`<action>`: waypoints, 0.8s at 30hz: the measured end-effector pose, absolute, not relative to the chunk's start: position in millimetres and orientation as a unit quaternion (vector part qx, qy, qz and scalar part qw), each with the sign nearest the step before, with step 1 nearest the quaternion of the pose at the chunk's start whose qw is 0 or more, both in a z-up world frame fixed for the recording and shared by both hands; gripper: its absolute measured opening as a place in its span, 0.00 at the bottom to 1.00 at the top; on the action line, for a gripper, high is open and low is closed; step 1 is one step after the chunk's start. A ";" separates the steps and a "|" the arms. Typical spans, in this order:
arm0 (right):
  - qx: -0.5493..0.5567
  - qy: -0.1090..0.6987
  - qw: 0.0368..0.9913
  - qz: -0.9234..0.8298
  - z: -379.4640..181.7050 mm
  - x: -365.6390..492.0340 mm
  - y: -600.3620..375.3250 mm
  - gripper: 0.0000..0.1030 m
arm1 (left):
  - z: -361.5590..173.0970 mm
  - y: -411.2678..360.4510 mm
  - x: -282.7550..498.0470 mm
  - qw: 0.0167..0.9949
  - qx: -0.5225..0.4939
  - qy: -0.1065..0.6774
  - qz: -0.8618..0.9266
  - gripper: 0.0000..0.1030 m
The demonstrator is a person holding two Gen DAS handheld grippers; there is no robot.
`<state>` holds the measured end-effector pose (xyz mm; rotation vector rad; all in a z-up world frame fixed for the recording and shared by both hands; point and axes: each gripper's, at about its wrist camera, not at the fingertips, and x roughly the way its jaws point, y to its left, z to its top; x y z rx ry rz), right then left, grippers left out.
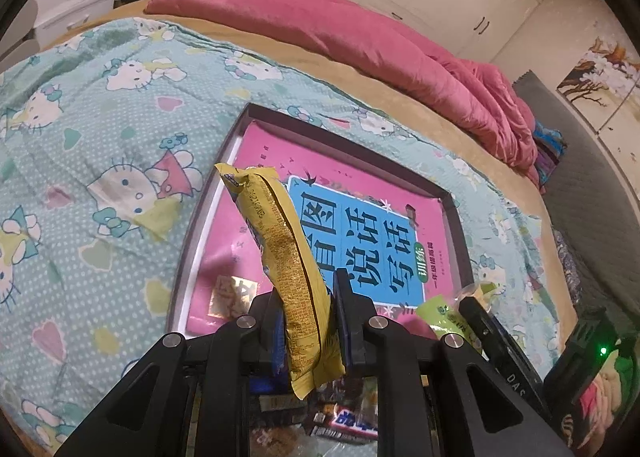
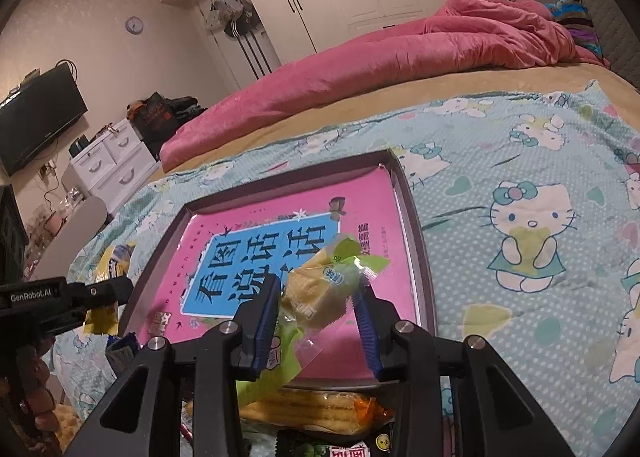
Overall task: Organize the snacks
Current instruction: 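Lift the yellow bar with the left tool while the right tool carries the green-labeled bag over the tray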
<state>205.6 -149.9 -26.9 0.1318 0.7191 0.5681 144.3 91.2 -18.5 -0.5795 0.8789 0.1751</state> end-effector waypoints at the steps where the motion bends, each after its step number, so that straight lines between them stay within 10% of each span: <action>1: 0.063 0.347 0.895 0.274 -28.4 206.2 -150.3 0.36 | -19.9 90.7 146.2 0.860 -0.276 0.421 0.084 0.20; 24: -0.010 0.360 0.898 0.252 -42.7 206.6 -143.3 0.37 | -48.8 80.3 174.6 0.844 -0.266 0.456 0.099 0.20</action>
